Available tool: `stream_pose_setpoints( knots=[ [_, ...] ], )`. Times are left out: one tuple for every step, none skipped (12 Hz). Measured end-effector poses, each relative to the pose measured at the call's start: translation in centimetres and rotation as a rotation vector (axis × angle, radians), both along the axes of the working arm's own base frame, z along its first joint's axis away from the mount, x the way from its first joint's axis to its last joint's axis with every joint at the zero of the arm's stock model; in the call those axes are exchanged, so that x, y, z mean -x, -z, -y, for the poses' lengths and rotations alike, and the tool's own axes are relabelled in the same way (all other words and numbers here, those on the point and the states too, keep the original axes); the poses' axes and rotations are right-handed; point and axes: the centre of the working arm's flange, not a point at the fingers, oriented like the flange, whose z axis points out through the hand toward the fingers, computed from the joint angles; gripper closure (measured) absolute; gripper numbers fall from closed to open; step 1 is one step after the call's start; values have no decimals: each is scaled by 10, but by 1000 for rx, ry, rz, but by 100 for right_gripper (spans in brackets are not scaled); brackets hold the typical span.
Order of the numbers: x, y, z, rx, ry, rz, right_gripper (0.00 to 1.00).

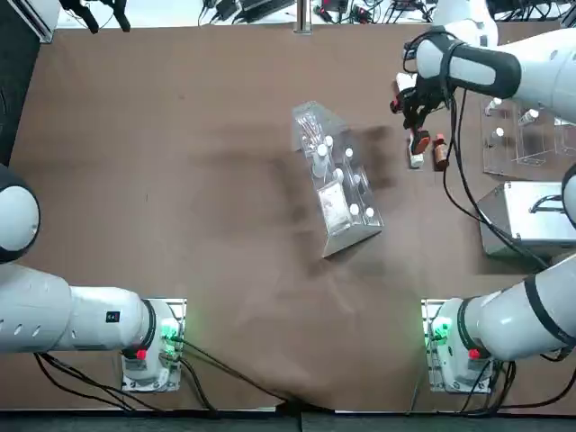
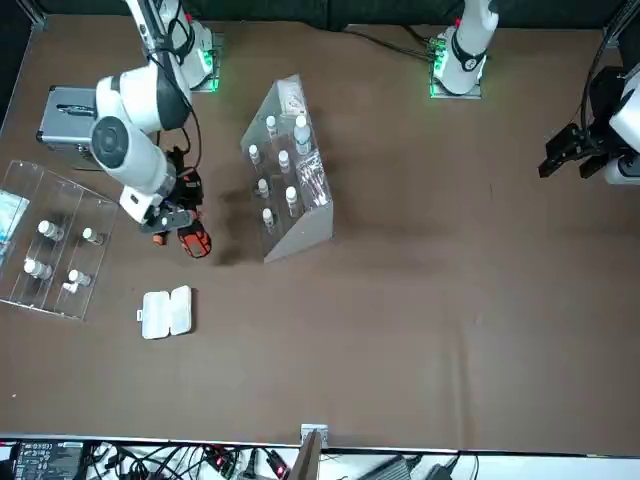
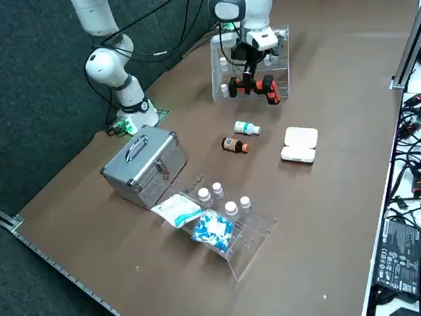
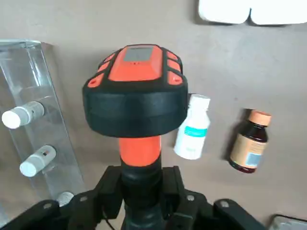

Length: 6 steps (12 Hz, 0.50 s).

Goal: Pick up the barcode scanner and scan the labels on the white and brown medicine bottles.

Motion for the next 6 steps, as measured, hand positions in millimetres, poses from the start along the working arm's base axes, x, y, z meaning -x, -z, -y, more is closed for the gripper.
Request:
stream_pose_setpoints(
  knots=[
    [0,7,-3,2,-1,-4,58],
    [0,15,-4,3,0,0,58],
    [-1,23,-5,2,8,11,58],
    [0,33,-6,3,23,23,58],
    [2,43,-9,5,38,30,58],
    [4,53,-14,8,48,33,58]
  ],
)
